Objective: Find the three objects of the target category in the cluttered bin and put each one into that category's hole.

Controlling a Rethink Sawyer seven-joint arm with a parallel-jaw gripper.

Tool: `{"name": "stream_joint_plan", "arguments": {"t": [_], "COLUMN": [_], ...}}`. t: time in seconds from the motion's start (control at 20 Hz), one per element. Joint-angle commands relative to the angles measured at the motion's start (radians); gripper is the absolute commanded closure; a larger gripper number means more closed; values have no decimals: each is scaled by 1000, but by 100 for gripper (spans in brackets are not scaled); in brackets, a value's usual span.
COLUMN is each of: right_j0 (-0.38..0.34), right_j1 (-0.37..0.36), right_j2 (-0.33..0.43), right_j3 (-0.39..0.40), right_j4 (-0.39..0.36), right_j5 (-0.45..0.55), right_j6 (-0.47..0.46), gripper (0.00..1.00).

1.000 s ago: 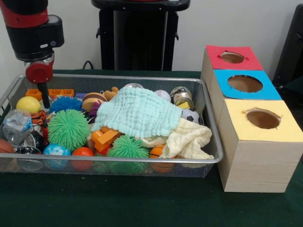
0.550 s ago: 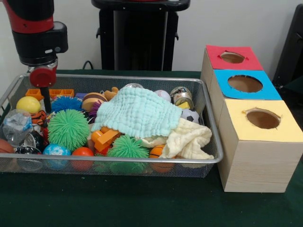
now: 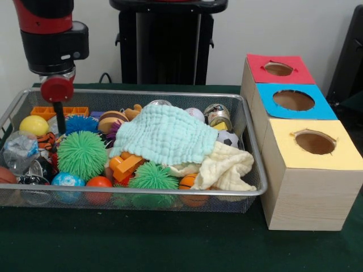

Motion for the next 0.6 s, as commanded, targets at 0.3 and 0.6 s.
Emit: {"name": "stream_joint_plan", "arguments": {"t": [0.3,0.6], "right_j0": [-14,-35], "right_j1": [24,45], "right_j2": [23,2], "right_j3": [-26,-41], "right_j4": [137,208], "right_j5": [54,53], "right_j6": [183,213], "gripper": [0,0]}}
